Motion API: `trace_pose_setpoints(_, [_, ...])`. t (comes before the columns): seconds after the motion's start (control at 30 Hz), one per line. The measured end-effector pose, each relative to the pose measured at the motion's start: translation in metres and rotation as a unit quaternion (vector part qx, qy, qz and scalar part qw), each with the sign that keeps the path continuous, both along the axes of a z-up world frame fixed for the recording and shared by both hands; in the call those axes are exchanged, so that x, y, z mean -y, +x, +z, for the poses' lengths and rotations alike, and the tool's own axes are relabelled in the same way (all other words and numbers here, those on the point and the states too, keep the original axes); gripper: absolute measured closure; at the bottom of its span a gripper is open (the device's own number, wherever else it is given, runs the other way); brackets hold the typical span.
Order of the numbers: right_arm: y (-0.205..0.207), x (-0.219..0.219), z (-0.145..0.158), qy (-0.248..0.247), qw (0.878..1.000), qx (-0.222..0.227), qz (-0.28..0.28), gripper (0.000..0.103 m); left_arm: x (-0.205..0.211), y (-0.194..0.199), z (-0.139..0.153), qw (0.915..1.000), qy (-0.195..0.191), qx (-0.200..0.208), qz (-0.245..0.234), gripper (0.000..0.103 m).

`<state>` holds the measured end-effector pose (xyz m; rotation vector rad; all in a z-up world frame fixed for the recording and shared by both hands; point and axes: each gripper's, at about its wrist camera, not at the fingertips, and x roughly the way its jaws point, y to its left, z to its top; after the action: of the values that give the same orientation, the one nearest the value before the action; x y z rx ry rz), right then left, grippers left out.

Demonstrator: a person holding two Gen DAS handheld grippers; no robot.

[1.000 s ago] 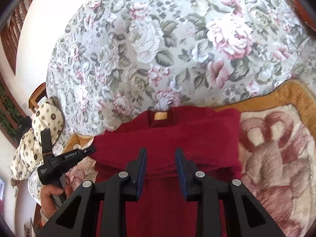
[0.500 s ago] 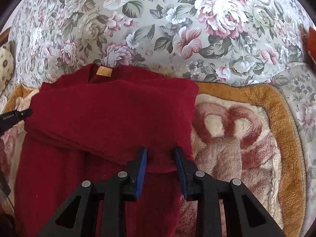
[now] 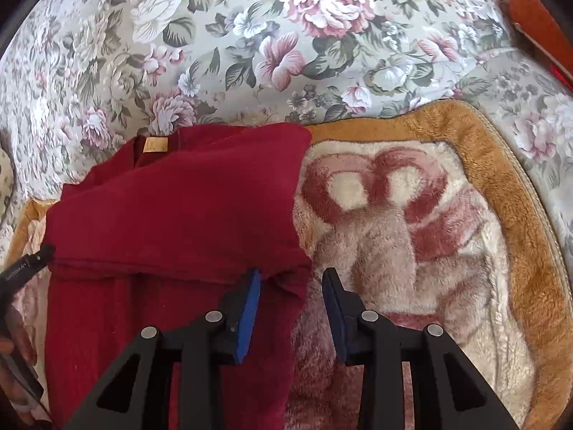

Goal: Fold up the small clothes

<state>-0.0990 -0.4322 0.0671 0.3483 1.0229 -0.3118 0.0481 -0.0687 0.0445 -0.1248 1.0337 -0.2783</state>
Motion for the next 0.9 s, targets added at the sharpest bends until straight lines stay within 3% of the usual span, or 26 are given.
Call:
trace_pose_setpoints(0.1, [-0.015, -0.005, 0.001, 0.029, 0.999, 0.005, 0.017, 0.068, -0.004, -0.016, 0.002, 0.9998, -0.014, -0.014, -0.007, 0.062])
trace_pose_setpoints(0.23, [-0.008, -0.010, -0.022, 0.053, 0.998, -0.015, 0.027, 0.068, 0.002, -0.039, -0.002, 0.9996, 0.006, -0.018, -0.020, 0.062])
trace_pose_setpoints(0.3, [-0.013, -0.002, -0.019, 0.046, 0.999, 0.020, 0.004, 0.097, 0.000, -0.049, -0.010, 0.9994, 0.012, -0.028, -0.017, 0.062])
trace_pose_setpoints(0.37, [-0.018, 0.005, -0.014, 0.040, 0.999, 0.031, -0.008, 0.098, -0.003, -0.059, -0.018, 0.9994, 0.015, -0.028, -0.017, 0.062])
trace_pose_setpoints(0.47, [-0.015, 0.004, -0.028, 0.036, 0.999, 0.010, -0.010, 0.098, 0.002, -0.068, -0.018, 0.9986, 0.040, 0.002, -0.033, 0.062])
trace_pose_setpoints(0.6, [-0.017, -0.002, -0.016, 0.033, 0.999, -0.001, -0.011, 0.098, -0.001, -0.079, -0.015, 0.9980, 0.051, 0.009, -0.037, 0.062])
trace_pose_setpoints(0.7, [-0.043, -0.010, 0.007, 0.041, 0.999, 0.005, -0.001, 0.083, -0.008, -0.095, -0.009, 0.9980, 0.053, 0.008, -0.033, 0.062])
trace_pose_setpoints(0.77, [-0.065, -0.020, 0.015, 0.038, 0.999, 0.005, 0.017, 0.063, -0.011, -0.108, -0.007, 0.9974, 0.062, 0.010, -0.036, 0.062])
trace_pose_setpoints(0.9, [-0.104, -0.036, 0.013, 0.059, 0.997, -0.016, 0.036, 0.062, -0.016, -0.135, 0.001, 0.9957, 0.079, 0.025, -0.042, 0.062])
